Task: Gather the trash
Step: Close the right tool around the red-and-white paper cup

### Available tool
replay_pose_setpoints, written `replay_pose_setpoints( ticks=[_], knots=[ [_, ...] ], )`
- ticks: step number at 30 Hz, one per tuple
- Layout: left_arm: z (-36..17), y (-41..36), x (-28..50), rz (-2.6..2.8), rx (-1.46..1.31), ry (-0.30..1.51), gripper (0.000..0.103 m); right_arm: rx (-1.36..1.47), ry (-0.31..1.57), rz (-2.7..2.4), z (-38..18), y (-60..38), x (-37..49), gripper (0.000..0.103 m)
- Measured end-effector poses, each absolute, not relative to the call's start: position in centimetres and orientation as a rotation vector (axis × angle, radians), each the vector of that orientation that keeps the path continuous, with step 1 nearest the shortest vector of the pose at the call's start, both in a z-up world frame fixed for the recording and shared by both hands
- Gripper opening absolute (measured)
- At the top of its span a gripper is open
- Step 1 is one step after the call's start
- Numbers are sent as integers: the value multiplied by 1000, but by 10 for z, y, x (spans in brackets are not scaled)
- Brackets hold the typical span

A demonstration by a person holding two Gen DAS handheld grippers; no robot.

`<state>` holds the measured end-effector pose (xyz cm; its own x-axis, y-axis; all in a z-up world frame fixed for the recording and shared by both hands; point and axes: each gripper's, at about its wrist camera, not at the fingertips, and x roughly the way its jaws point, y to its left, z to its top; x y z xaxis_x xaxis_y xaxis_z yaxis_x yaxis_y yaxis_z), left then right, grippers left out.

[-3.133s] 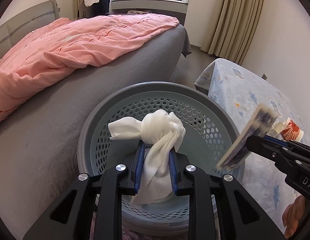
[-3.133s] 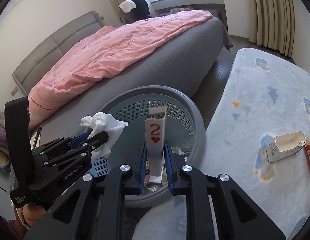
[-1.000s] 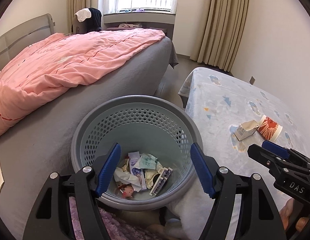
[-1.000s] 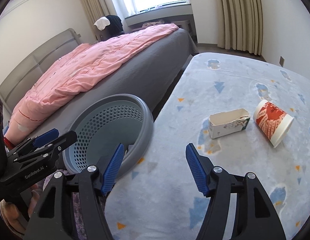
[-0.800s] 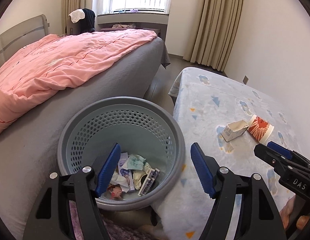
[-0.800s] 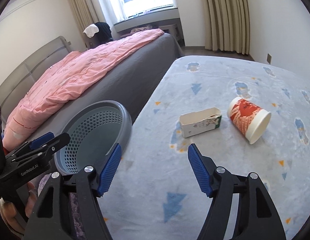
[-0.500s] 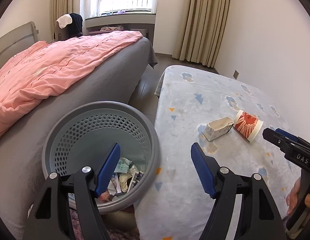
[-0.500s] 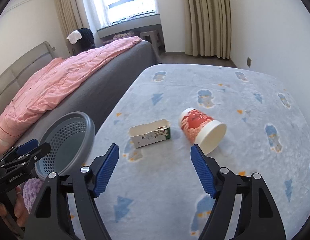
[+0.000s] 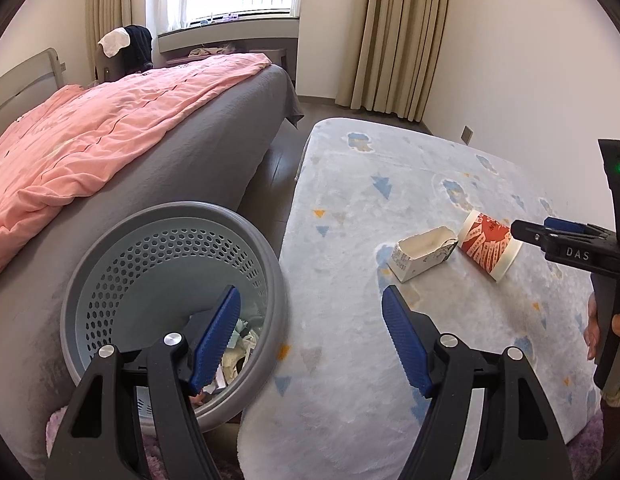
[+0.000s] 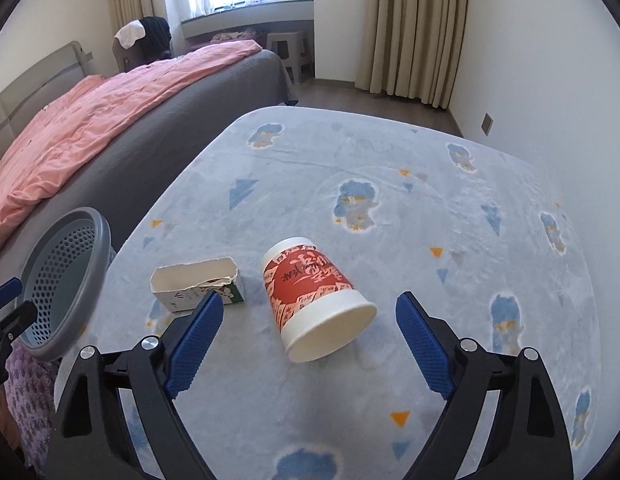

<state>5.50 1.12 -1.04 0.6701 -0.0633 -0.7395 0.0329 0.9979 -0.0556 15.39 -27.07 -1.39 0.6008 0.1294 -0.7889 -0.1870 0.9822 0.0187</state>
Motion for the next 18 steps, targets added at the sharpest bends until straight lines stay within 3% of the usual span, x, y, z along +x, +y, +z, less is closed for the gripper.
replay_pose_setpoints(
  ticks=[18],
  knots=[
    [-20, 1, 66, -49, -20, 863, 70, -227, 1160, 267, -70, -255, 211, 90]
  ],
)
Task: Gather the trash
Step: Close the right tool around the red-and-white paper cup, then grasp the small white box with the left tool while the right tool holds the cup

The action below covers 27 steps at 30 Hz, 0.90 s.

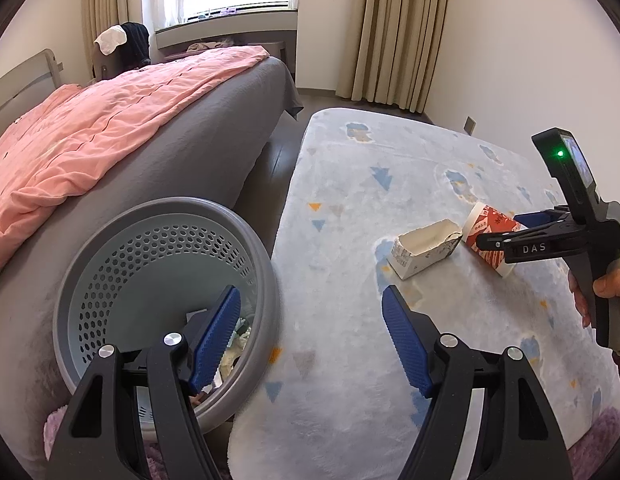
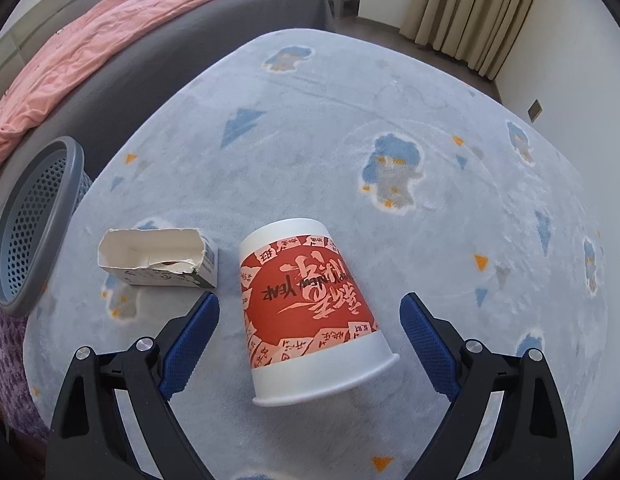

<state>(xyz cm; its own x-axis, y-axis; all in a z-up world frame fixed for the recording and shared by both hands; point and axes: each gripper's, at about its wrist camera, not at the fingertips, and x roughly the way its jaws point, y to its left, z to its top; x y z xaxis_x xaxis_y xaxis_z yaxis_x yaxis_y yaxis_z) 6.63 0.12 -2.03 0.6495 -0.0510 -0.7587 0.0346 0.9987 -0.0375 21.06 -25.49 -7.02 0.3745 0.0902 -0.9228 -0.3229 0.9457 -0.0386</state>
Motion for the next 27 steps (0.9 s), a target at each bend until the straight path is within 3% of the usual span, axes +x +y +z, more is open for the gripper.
replay_pose_setpoints(
  ticks=[3, 8, 27],
  knots=[
    [-21, -2, 67, -57, -14, 866, 70, -247, 1185, 267, -80, -251, 213, 88],
    [-22, -6, 68, -74, -5, 870, 70, -257, 1181, 250, -83, -253, 211, 65],
    [-39, -50, 104, -260, 67, 909, 70, 147, 1012, 277, -36, -282, 83, 65]
  ],
)
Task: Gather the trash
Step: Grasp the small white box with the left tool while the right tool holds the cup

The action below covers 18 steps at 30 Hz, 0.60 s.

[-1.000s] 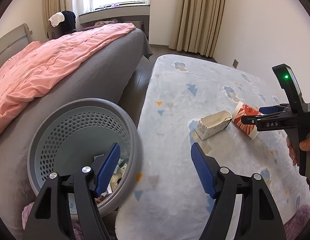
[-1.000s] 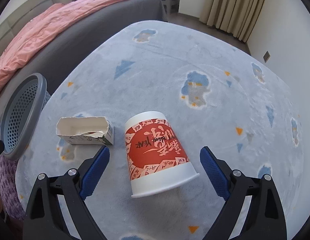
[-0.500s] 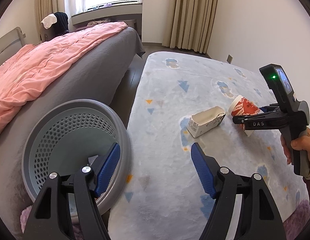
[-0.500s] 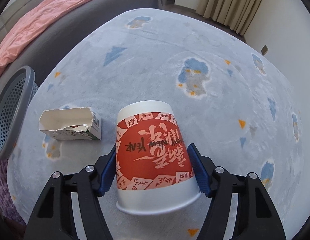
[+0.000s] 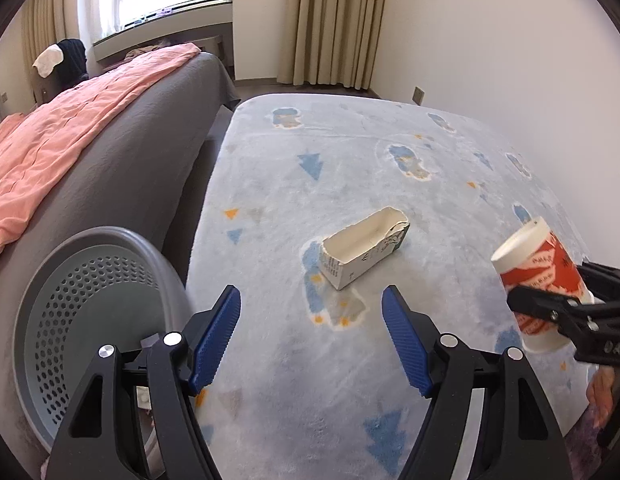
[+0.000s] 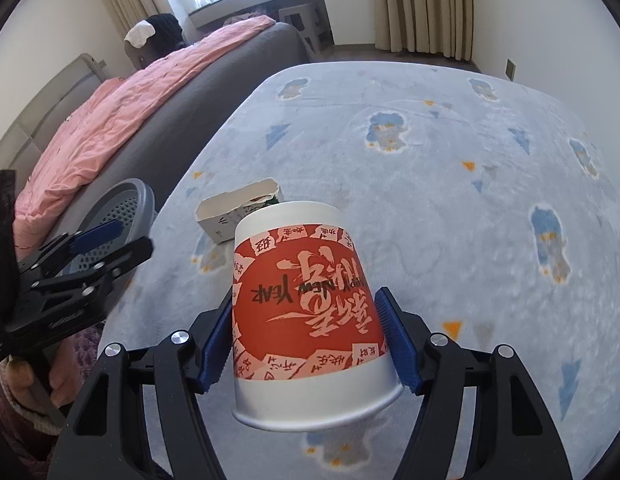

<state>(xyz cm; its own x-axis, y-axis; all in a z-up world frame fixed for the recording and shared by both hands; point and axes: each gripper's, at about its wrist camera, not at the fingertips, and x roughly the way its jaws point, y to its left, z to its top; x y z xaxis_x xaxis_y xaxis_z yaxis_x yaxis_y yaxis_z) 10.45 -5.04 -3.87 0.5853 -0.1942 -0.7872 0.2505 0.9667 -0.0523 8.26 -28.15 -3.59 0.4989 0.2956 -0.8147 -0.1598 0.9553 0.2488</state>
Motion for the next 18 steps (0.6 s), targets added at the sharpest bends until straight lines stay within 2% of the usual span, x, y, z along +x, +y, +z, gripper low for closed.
replay_pose_setpoints(
  ticks=[8, 18],
  knots=[
    [-54, -74, 130, -336, 117, 935, 70, 253, 1027, 250, -53, -286, 37, 65],
    [-82, -89, 160, -376, 168, 995, 70, 340, 998, 283, -50, -285, 29, 65]
  ],
)
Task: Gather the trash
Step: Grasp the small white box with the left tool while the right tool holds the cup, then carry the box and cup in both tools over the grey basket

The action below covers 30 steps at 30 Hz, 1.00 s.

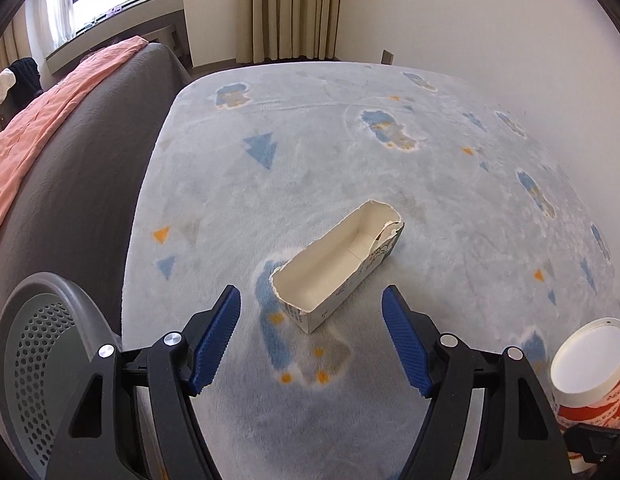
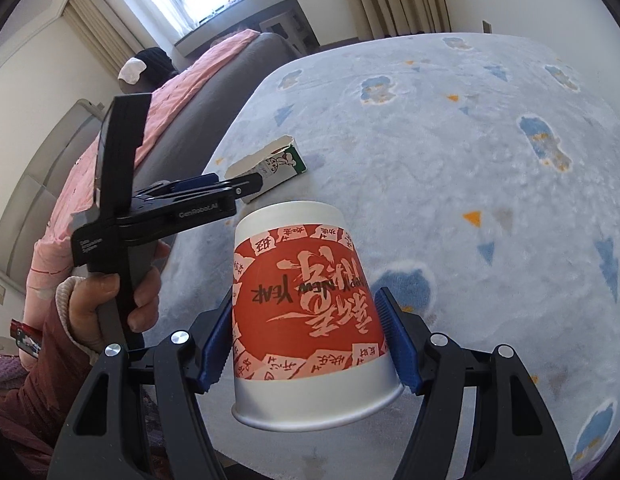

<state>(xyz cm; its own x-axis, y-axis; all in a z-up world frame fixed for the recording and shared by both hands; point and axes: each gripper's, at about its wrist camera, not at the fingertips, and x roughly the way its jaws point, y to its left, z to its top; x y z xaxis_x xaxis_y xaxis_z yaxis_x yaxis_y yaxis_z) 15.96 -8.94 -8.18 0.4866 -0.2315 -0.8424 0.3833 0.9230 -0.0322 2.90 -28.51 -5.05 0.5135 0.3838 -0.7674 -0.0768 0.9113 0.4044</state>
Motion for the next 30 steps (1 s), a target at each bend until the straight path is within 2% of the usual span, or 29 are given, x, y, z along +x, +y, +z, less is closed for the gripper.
replay_pose_setpoints(
  ticks=[13, 15, 16, 17, 19, 30],
  knots=[
    [-104, -113, 181, -387, 190, 1025, 70, 403, 989, 275, -52, -294, 25, 65],
    [-103, -116, 181, -384, 186, 1013, 63, 407, 990, 273, -53, -295, 25, 65],
    [-101, -116, 180, -382, 182, 1010, 50, 409, 990, 271, -53, -295, 24, 65],
    [-100, -116, 178, -375, 180, 1007, 42, 411, 990, 269, -53, -295, 24, 65],
    [-96, -112, 170, -365, 160, 988, 37, 415, 989, 263, -53, -296, 23, 65],
    [-66, -51, 105, -232, 76, 886, 35, 377, 998, 267, -53, -272, 25, 65]
  ],
)
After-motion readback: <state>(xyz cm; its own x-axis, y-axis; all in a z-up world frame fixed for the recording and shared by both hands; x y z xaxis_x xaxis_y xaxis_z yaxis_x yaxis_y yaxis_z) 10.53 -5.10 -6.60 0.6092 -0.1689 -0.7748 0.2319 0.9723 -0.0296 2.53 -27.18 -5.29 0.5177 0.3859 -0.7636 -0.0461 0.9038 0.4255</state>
